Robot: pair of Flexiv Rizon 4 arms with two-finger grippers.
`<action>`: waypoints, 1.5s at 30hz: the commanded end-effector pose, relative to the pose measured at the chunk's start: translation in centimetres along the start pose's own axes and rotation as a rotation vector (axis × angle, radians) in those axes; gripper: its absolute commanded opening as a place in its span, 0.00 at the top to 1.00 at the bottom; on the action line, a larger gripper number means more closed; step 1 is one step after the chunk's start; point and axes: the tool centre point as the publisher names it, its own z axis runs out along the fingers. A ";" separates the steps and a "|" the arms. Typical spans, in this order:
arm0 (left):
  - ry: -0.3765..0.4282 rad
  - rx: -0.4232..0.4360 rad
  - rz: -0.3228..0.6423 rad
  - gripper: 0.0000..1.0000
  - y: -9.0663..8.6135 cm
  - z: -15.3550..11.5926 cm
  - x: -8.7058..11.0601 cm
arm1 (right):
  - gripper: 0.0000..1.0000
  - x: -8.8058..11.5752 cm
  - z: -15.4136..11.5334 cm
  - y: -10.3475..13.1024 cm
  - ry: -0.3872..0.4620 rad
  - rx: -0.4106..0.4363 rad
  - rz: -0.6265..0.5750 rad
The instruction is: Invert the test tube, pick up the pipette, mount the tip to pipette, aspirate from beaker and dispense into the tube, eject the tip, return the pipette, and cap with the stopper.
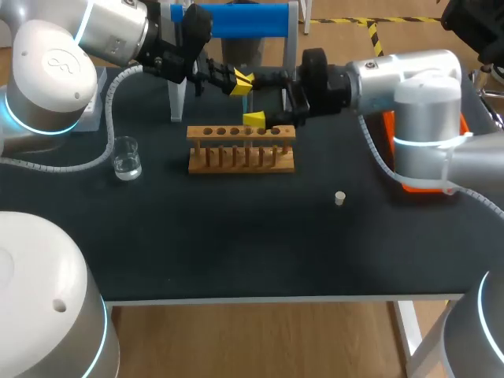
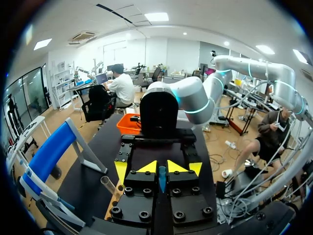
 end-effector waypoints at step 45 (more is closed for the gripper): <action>0.001 -0.002 -0.001 0.00 0.0 -0.1 0.0 | 1.00 0.6 0.7 0.6 0.038 -0.023 0.001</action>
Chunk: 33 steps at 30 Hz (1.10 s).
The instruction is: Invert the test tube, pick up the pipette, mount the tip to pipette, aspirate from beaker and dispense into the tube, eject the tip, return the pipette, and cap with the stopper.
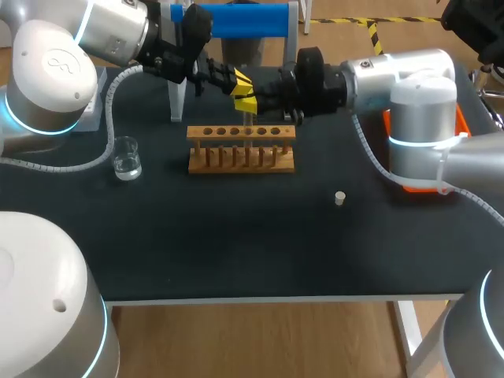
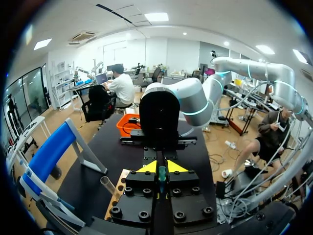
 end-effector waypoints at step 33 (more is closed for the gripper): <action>0.001 -0.002 -0.001 0.00 0.0 -0.1 0.0 | 1.00 4.6 -14.8 -4.5 -0.082 0.022 0.033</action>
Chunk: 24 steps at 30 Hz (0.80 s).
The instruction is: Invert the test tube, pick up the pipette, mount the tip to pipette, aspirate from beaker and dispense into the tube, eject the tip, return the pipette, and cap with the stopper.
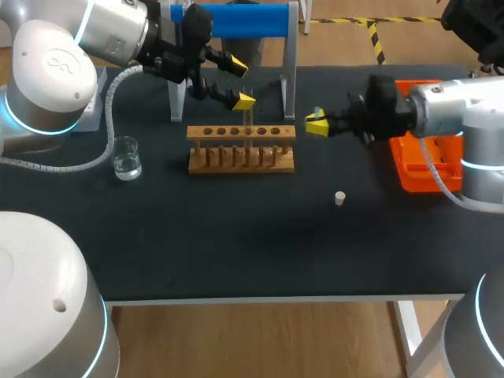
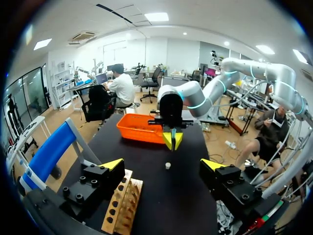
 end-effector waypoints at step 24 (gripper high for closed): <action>0.001 -0.002 -0.001 0.00 0.0 -0.1 0.0 | 1.00 2.2 -8.6 -3.4 -0.061 0.017 0.003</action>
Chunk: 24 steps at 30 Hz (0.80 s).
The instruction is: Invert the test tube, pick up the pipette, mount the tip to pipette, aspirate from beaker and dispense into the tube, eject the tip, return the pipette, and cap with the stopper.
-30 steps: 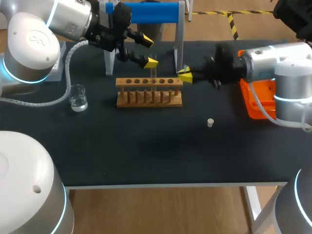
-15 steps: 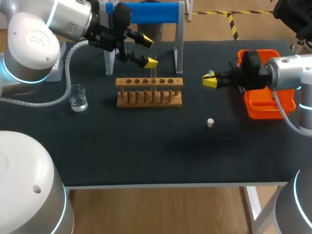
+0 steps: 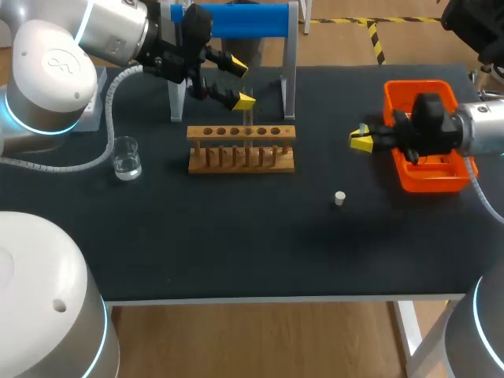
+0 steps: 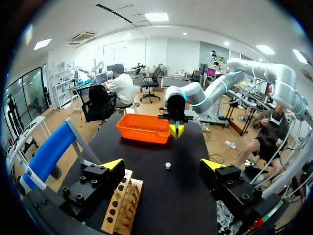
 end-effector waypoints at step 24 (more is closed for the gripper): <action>0.001 -0.002 -0.001 0.00 0.0 -0.1 0.0 | 1.00 0.4 -2.5 -0.6 -0.008 -0.020 0.001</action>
